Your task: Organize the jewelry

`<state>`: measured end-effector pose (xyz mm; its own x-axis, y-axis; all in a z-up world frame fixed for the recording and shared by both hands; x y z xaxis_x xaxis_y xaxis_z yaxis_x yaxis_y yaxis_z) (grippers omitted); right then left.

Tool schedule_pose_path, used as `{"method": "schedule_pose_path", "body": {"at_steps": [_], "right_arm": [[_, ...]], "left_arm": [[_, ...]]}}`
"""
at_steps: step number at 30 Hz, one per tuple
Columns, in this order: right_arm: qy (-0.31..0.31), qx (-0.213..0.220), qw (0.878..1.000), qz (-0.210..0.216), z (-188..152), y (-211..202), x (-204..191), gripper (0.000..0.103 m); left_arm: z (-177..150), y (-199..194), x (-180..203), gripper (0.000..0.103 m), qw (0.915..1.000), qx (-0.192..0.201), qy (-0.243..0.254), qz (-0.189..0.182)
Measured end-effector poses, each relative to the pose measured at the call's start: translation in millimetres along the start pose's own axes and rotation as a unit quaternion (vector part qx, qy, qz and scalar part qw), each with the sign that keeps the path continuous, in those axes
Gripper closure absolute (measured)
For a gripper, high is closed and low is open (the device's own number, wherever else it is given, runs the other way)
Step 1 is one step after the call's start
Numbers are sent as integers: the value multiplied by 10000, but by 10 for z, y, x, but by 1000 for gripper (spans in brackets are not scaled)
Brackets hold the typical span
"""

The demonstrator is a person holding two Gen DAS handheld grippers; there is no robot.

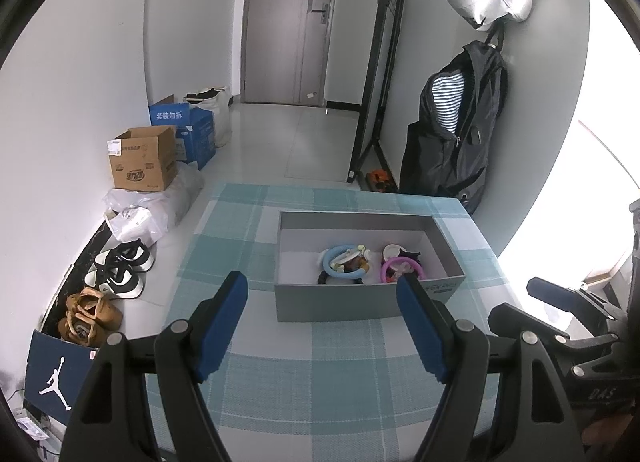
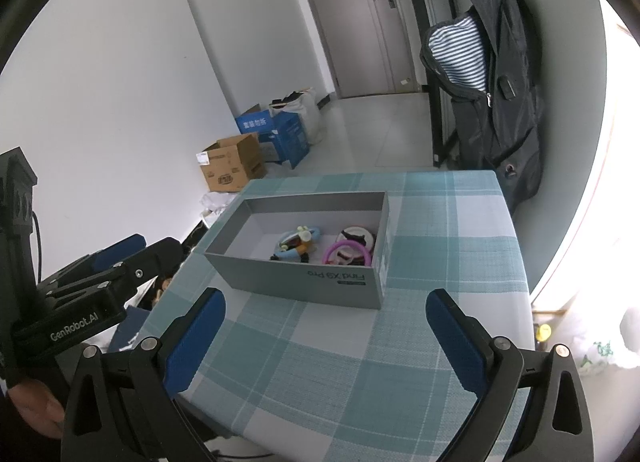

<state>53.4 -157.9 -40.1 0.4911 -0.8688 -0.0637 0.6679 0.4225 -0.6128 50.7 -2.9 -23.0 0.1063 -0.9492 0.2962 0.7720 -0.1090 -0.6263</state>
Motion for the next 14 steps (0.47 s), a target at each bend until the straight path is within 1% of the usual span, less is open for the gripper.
{"method": "schedule_pose_path", "body": {"at_steps": [11, 14], "right_arm": [[0, -2, 10000, -15, -9, 5, 10, 2], [-2, -2, 10000, -16, -13, 6, 17, 2]], "left_arm": [[-4, -7, 5, 30, 10000, 5, 11, -16], [9, -16, 21, 30, 9999, 37, -1, -120]]}}
Point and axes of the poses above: each gripper's, at about its wrist camera, not at the fingertips, and y roughly the way its jaws point, x to its right, z to its top, the point moved 6 cm from there along y, roughly the way its jaws point, and after that the axes turned 15 degrees about -y, right-handed, at the moved point
